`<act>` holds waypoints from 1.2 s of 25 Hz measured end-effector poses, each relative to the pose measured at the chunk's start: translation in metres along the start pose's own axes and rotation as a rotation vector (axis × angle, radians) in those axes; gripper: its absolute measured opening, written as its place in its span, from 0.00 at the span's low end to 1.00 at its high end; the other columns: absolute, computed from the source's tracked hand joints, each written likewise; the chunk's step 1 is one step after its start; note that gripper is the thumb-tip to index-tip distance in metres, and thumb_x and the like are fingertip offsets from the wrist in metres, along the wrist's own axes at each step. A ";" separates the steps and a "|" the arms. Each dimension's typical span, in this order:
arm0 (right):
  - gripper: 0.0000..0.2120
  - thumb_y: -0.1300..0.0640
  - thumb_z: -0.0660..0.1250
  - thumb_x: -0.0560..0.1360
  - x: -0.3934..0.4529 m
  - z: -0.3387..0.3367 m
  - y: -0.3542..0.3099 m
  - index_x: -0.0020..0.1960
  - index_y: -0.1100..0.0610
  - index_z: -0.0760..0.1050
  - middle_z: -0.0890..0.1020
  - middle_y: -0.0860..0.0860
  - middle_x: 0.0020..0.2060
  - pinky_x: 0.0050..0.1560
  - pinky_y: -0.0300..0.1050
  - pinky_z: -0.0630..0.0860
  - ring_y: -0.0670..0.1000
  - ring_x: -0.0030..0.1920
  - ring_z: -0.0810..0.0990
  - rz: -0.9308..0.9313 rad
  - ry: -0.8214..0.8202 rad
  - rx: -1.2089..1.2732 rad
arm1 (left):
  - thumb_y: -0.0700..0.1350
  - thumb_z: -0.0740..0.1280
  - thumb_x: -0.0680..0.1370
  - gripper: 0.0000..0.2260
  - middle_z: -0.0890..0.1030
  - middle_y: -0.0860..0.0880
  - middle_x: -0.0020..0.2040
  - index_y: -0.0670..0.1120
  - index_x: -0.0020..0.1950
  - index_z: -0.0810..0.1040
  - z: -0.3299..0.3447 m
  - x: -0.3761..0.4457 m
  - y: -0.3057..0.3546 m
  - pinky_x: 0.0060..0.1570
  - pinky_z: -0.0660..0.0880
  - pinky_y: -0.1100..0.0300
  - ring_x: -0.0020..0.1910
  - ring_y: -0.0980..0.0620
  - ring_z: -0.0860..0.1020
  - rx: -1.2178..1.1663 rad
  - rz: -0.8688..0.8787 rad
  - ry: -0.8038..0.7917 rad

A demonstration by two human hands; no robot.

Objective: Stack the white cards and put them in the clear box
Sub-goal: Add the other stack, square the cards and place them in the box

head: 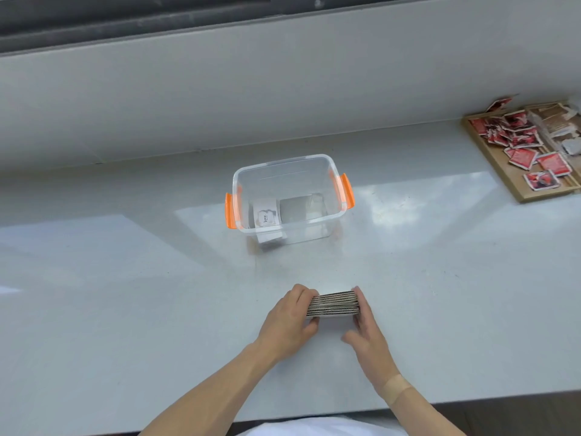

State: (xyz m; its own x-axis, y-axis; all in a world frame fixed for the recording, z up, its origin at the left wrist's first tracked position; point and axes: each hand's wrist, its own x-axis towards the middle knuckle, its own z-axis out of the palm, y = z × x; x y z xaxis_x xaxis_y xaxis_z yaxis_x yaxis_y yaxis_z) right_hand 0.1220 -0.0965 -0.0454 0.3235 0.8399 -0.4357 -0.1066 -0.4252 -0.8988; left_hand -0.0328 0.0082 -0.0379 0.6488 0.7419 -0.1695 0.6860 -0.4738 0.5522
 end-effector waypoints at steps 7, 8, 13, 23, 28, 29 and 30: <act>0.45 0.64 0.68 0.69 0.008 -0.012 -0.024 0.76 0.42 0.47 0.54 0.37 0.75 0.71 0.39 0.57 0.40 0.75 0.52 -0.139 -0.044 -0.477 | 0.46 0.65 0.76 0.16 0.72 0.49 0.57 0.48 0.63 0.71 0.001 0.000 -0.001 0.45 0.76 0.50 0.50 0.47 0.75 0.014 0.003 0.002; 0.46 0.60 0.70 0.69 0.014 -0.013 -0.028 0.77 0.46 0.47 0.53 0.39 0.76 0.71 0.39 0.57 0.41 0.76 0.50 -0.296 -0.077 -0.757 | 0.46 0.65 0.76 0.16 0.72 0.49 0.57 0.48 0.63 0.71 0.001 0.000 -0.001 0.46 0.75 0.51 0.50 0.47 0.75 0.023 0.005 -0.002; 0.19 0.60 0.67 0.65 0.033 0.008 -0.055 0.56 0.57 0.74 0.80 0.51 0.47 0.53 0.50 0.75 0.56 0.50 0.79 -0.626 -0.317 -1.502 | 0.46 0.65 0.77 0.16 0.72 0.47 0.58 0.45 0.63 0.70 0.000 0.000 0.000 0.49 0.72 0.53 0.51 0.45 0.74 0.118 -0.013 -0.015; 0.17 0.53 0.71 0.66 0.036 0.007 -0.075 0.50 0.42 0.70 0.82 0.43 0.41 0.42 0.48 0.76 0.48 0.43 0.79 -0.237 -0.233 -0.764 | 0.39 0.71 0.67 0.19 0.76 0.52 0.54 0.49 0.57 0.75 -0.036 -0.009 0.022 0.51 0.73 0.64 0.50 0.58 0.76 -0.489 -0.170 0.309; 0.20 0.61 0.67 0.68 0.017 0.019 -0.058 0.48 0.38 0.67 0.82 0.39 0.35 0.30 0.46 0.75 0.44 0.33 0.79 -0.167 -0.006 -0.430 | 0.37 0.67 0.72 0.27 0.72 0.52 0.62 0.55 0.69 0.69 -0.024 -0.013 0.051 0.45 0.78 0.62 0.57 0.55 0.75 -0.164 0.133 0.369; 0.20 0.61 0.66 0.69 0.016 0.018 -0.057 0.48 0.36 0.67 0.82 0.39 0.35 0.30 0.45 0.74 0.43 0.34 0.79 -0.164 0.009 -0.441 | 0.37 0.67 0.72 0.28 0.72 0.50 0.64 0.53 0.70 0.68 -0.018 -0.014 0.051 0.46 0.80 0.59 0.59 0.52 0.76 -0.131 0.140 0.385; 0.21 0.61 0.66 0.69 0.015 0.016 -0.055 0.49 0.35 0.66 0.82 0.40 0.35 0.31 0.45 0.74 0.43 0.34 0.79 -0.146 0.007 -0.455 | 0.36 0.68 0.73 0.28 0.74 0.48 0.65 0.50 0.72 0.68 -0.014 -0.015 0.049 0.49 0.80 0.56 0.60 0.49 0.76 -0.088 0.145 0.393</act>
State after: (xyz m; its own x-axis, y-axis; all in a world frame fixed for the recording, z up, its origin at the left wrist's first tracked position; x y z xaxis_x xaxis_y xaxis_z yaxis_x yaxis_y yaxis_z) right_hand 0.1175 -0.0551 -0.0037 0.3112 0.9001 -0.3048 0.3625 -0.4089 -0.8375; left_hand -0.0128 -0.0196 0.0030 0.5498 0.8032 0.2295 0.5553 -0.5567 0.6179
